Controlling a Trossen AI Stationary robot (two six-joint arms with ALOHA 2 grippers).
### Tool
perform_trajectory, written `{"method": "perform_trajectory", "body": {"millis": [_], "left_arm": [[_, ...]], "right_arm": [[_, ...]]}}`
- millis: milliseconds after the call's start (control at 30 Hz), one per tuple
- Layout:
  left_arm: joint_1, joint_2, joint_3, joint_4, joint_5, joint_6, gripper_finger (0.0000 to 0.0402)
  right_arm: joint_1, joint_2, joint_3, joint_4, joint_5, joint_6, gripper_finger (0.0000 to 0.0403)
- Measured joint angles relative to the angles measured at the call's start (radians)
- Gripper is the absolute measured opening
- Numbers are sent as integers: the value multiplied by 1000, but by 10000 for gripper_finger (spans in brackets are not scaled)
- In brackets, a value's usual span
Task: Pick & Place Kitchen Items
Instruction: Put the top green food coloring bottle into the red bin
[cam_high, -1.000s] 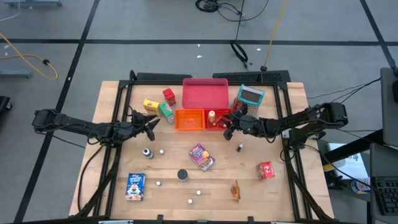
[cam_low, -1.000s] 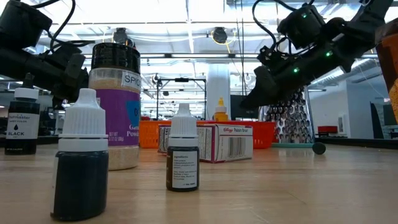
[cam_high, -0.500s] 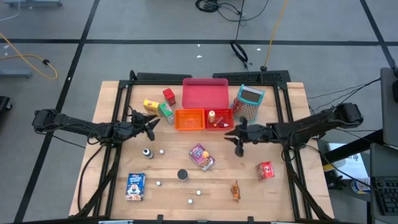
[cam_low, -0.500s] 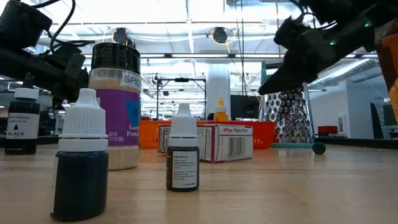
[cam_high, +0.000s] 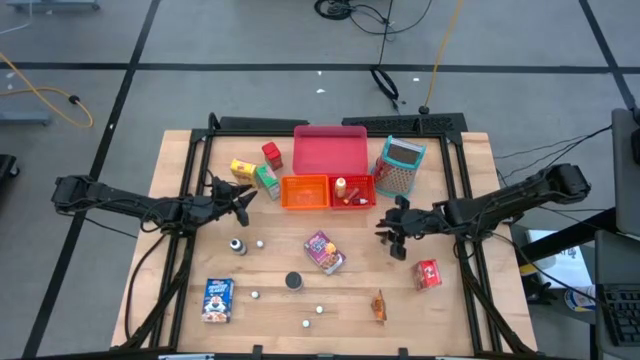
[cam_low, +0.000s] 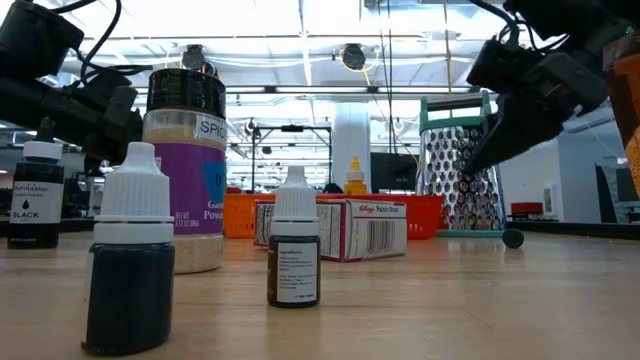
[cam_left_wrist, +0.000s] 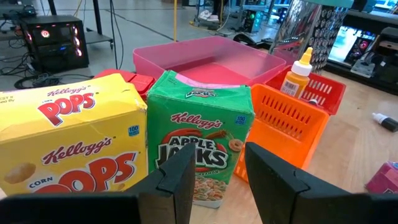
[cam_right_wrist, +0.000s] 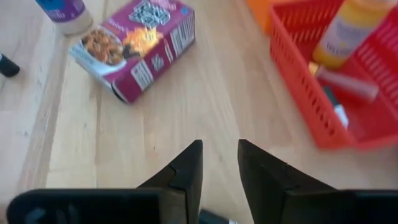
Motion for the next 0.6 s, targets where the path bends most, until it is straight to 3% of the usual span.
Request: {"method": "perform_trajectory", "body": {"millis": [600], "left_arm": [[0, 0, 0, 0, 0, 2, 141]], "right_arm": [[5, 0, -30, -116, -51, 95, 134]]}}
